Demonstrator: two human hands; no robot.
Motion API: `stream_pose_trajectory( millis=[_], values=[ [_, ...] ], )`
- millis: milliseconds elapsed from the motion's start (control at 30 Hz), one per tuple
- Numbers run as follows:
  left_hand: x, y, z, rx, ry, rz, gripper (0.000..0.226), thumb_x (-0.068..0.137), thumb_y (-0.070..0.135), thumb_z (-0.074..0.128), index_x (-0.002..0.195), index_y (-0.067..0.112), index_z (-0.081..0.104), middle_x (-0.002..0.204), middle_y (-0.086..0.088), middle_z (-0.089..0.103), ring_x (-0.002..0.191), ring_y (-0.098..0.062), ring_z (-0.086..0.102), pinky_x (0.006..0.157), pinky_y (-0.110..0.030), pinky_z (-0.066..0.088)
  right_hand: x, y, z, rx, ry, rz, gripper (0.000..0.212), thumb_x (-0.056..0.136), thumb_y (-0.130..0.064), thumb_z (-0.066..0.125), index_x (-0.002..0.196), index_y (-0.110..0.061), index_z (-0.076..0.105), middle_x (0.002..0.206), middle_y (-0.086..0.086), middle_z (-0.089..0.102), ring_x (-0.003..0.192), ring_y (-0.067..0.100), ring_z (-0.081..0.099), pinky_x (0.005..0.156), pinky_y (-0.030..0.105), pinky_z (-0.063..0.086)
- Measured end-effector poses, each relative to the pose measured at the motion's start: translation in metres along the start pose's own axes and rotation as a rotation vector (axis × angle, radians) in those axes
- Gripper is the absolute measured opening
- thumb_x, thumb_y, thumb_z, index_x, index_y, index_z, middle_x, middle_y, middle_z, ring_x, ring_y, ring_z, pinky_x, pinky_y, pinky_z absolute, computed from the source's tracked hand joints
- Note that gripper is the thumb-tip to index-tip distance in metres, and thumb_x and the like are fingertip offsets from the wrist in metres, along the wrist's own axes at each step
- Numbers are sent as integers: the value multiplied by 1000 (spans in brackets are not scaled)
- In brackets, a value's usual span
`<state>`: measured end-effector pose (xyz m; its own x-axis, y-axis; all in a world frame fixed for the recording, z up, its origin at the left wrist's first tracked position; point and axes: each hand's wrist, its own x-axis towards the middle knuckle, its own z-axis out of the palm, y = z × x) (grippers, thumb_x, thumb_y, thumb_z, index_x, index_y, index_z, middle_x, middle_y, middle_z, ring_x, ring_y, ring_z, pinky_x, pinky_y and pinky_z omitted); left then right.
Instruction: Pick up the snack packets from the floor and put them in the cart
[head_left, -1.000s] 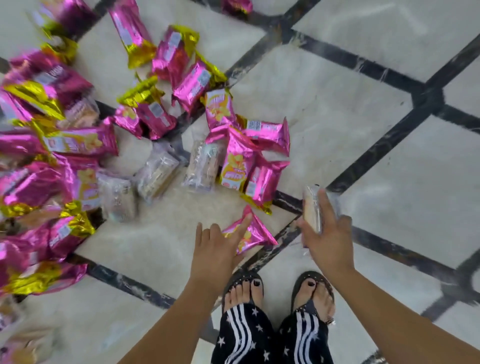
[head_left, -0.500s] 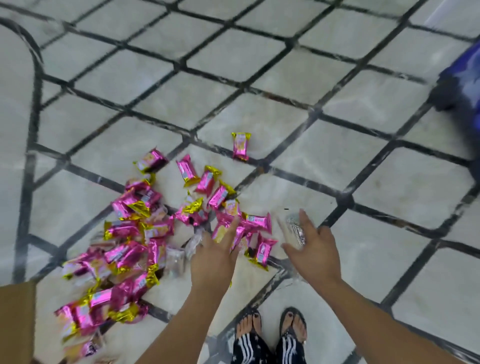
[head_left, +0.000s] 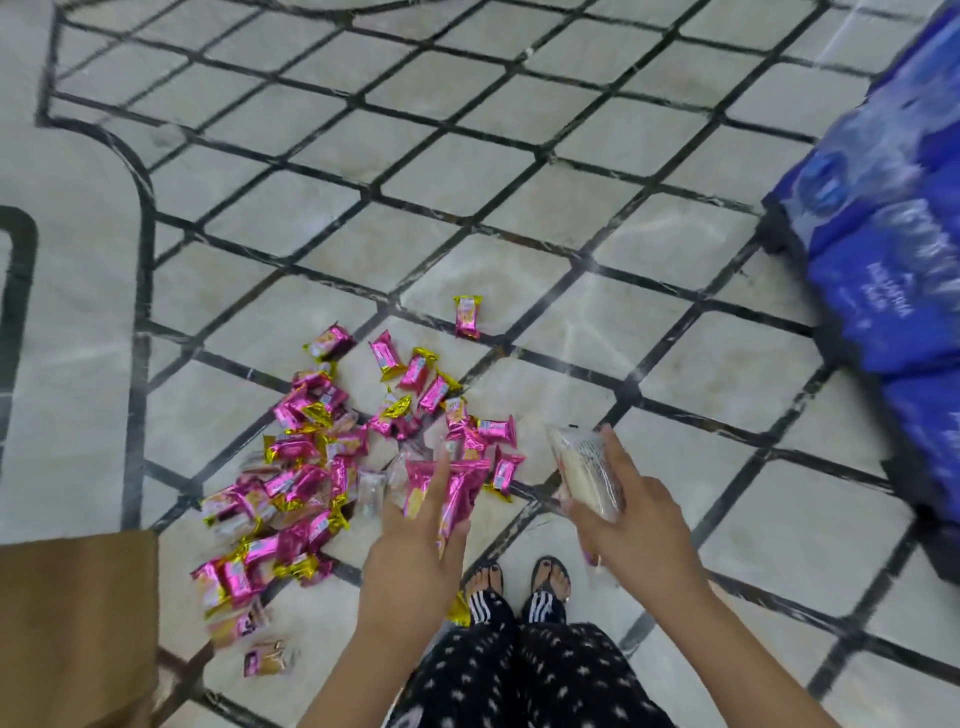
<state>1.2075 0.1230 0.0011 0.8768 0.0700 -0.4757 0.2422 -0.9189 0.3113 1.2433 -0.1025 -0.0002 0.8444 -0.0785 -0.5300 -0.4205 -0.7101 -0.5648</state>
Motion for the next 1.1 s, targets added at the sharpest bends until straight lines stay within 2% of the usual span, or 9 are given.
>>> stream_pose_trajectory(
  millis=[167,233,300,433,733,800,867,967,1100],
  values=[
    [-40,26,-28,17,56,-18,69,98,61,30,135,60,-28,150,-20,32,53,-5,49,47,-17,40,-52,10,-25,-155,122,-7,85,83,-58,61,138,-62,-4,94,-4,36,76,12,44,66,24,36],
    [-42,34,-38,49,53,23,71,99,58,32,141,55,-25,138,-20,42,60,-4,48,57,-23,43,-62,16,-30,-93,130,29,83,82,-57,63,138,-65,3,93,-6,37,72,8,47,63,24,39],
    [-40,40,-46,85,13,71,72,100,57,33,145,52,-22,134,-22,46,78,-17,61,71,-30,48,-71,19,-33,-41,144,66,81,81,-56,64,140,-65,9,95,-5,38,73,8,49,62,23,39],
    [-35,44,-58,118,-24,124,71,100,57,35,149,51,-16,141,-28,39,95,-29,64,77,-35,50,-87,18,-30,10,214,139,82,81,-57,64,144,-63,12,101,-3,39,78,11,50,65,25,40],
    [-16,26,-95,472,-109,432,68,101,55,30,151,46,-16,141,-23,38,94,-27,64,72,-33,49,-125,-2,25,199,425,352,83,76,-64,60,143,-65,11,108,1,49,94,20,55,83,35,51],
    [-12,14,-105,483,-129,481,68,100,57,29,151,47,-15,142,-22,38,97,-27,64,71,-33,48,-135,-8,48,286,440,400,82,73,-67,58,140,-66,10,110,1,53,95,20,57,82,37,52],
    [-5,5,-110,512,-156,529,68,99,59,29,151,47,-15,144,-24,37,99,-27,65,73,-33,49,-152,-16,68,380,434,463,80,79,-59,62,143,-63,14,109,1,53,88,19,57,75,32,49],
    [2,-1,-108,603,-212,617,70,99,58,31,151,46,-14,136,-23,43,94,-27,65,76,-34,51,-186,-19,94,444,456,550,77,83,-55,62,144,-60,15,105,-1,50,91,19,56,78,31,47],
    [-6,20,-97,642,-249,771,70,100,56,34,151,48,-13,120,-15,46,88,-28,63,66,-32,45,-238,-6,123,590,608,692,80,78,-58,64,144,-59,20,107,-1,55,98,19,59,87,35,51]
  ],
)
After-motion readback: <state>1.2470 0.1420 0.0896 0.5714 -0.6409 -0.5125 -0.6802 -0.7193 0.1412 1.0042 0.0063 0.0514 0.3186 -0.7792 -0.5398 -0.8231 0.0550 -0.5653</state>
